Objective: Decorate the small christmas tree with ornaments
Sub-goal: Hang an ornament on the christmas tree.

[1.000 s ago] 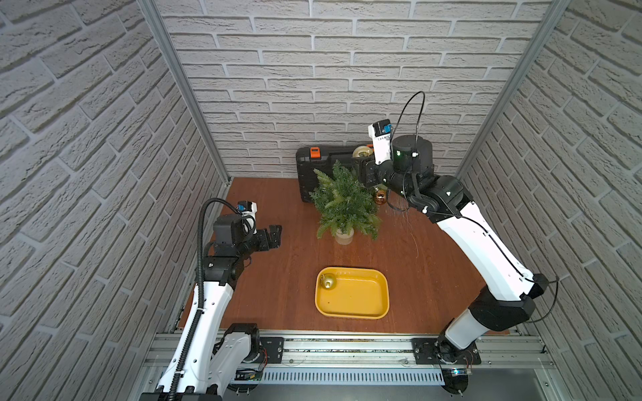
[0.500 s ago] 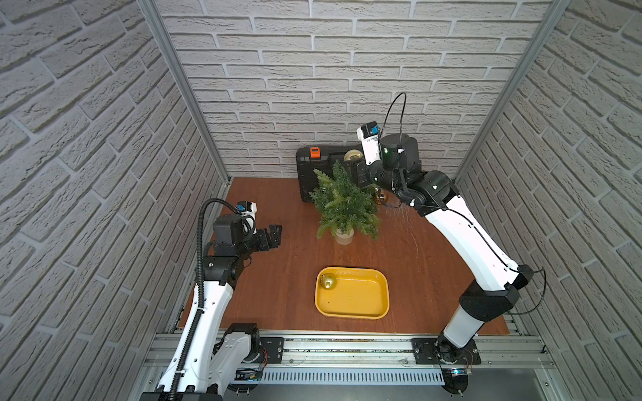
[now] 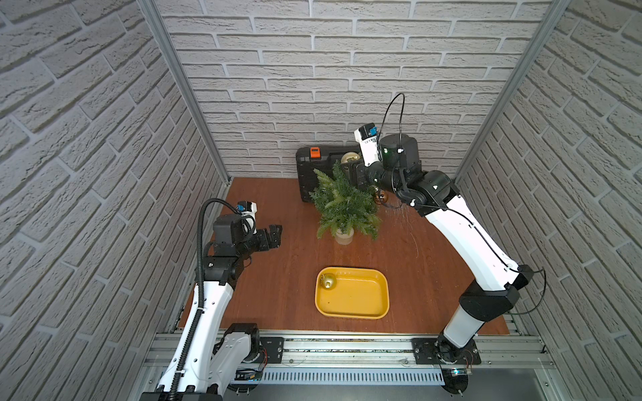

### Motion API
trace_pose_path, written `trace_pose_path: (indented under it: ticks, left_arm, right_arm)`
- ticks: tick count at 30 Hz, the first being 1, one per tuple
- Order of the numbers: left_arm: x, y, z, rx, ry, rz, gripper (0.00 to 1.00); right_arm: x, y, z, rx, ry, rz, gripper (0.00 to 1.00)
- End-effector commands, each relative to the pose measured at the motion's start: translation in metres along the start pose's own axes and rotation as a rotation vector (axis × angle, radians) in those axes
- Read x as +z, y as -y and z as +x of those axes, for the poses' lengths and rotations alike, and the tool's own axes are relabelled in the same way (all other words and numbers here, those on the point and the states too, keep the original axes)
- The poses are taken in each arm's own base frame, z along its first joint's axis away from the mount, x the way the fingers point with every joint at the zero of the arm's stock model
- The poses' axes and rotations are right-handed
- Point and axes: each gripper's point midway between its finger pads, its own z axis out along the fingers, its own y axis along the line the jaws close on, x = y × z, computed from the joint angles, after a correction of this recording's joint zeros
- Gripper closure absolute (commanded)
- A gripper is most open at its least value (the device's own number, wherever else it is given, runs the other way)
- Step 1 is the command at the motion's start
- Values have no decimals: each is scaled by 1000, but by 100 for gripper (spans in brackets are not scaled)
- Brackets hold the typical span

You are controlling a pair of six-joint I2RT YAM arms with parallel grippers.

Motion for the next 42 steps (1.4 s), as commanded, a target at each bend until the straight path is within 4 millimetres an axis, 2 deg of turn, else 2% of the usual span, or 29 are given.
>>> trace_pose_path:
  ticks: [1,14,28,42]
  left_arm:
    - [0,0,-6,3,37,12,2]
    - [0,0,-6,3,38,12,2]
    - [-1,0,-7,1,40,8,2]
    - [-1,0,-7,2,42,9,2]
  right_arm:
    - [-12,-5,-14,20,40,-34,41]
    - [-23,-7,-6,13,24,-38,41]
    - [-35,0,6,17,12,-14,41]
    - [-35,7,21,23,-8,20,39]
